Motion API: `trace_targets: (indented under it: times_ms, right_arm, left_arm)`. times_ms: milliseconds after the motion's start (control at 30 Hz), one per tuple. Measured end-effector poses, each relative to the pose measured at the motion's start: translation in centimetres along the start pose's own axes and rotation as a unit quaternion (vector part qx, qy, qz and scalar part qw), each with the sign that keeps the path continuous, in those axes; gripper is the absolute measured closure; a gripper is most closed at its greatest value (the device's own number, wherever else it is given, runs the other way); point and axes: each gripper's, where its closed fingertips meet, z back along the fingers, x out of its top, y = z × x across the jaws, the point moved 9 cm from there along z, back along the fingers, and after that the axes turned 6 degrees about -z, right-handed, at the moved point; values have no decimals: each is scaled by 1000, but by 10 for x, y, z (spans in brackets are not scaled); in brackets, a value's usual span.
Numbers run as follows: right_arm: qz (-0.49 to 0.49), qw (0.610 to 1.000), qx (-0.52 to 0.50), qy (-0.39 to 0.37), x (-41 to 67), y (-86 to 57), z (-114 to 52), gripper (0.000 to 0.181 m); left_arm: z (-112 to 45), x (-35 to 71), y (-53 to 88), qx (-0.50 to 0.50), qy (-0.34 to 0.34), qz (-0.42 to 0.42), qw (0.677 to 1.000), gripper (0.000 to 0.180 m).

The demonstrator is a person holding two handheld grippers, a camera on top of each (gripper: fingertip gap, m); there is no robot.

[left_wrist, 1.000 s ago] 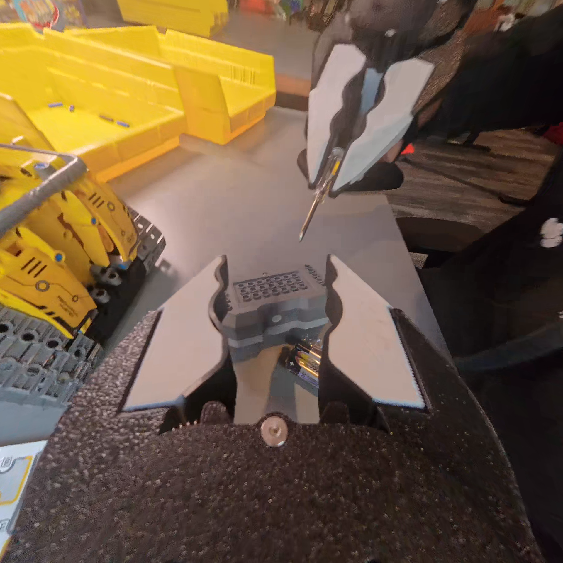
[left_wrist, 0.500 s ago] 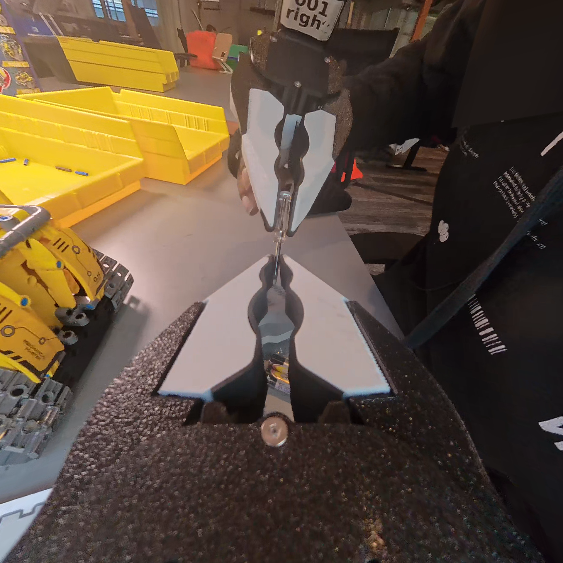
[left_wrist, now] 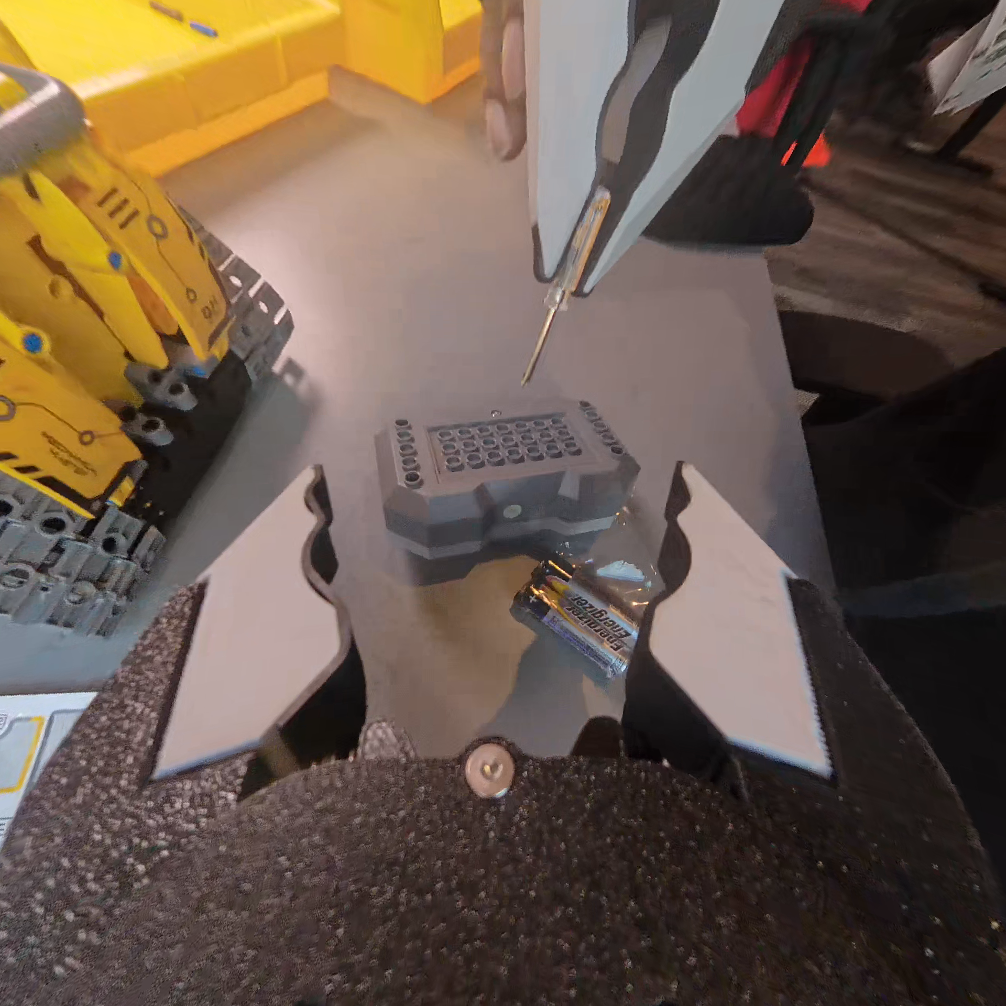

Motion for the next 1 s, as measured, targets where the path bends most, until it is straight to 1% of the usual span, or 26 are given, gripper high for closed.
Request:
trace_targets:
  times_ms: [67, 133, 200, 267, 367, 433, 500, 600, 667, 700, 800, 1000]
  right_arm:
    - [2, 1000, 6, 12, -5, -4, -2, 173]
    - [3, 1000, 6, 18, -8, -7, -4, 173]
    - [2, 1000, 6, 19, -10, -7, -5, 173]
    - [2, 1000, 5, 20, -12, -5, -4, 173]
    - [-1, 1000, 0, 21, -16, -3, 0, 173]
    - [-4, 1000, 0, 20, -18, -3, 2, 173]
    - [1, 1000, 0, 22, -20, -4, 3, 173]
    - [17, 999, 8, 28, -20, -8, 1, 173]
    - [31, 999, 16, 32, -20, -12, -1, 173]
    - [38, 999, 19, 33, -19, -13, -3, 173]
    - [57, 997, 31, 36, -18, -17, -5, 173]
    - [87, 993, 71, 20, -13, -11, -2, 173]
  left_arm:
    - [-10, -4, -3, 10, 36, -3, 999, 52]
    - [-19, -9, -4, 1, 66, -12, 998, 55]
    - [-22, -12, -1, -11, 82, -23, 996, 68]
    - [-17, -15, 8, -25, 81, -29, 996, 69]
    - [-5, -21, 21, -33, 64, -20, 997, 84]
    - [5, -21, 28, -28, 42, -12, 999, 88]
    - [11, -19, 31, -30, 23, 0, 999, 85]
    - [3, -11, 23, -30, 4, -2, 1000, 61]
    - [-11, -8, 18, -11, 30, -28, 999, 50]
    - [-18, -6, 16, -11, 42, -40, 998, 51]
    - [-29, -5, 16, -34, 61, -83, 994, 64]
    - [-30, -4, 16, -201, 51, -128, 970, 71]
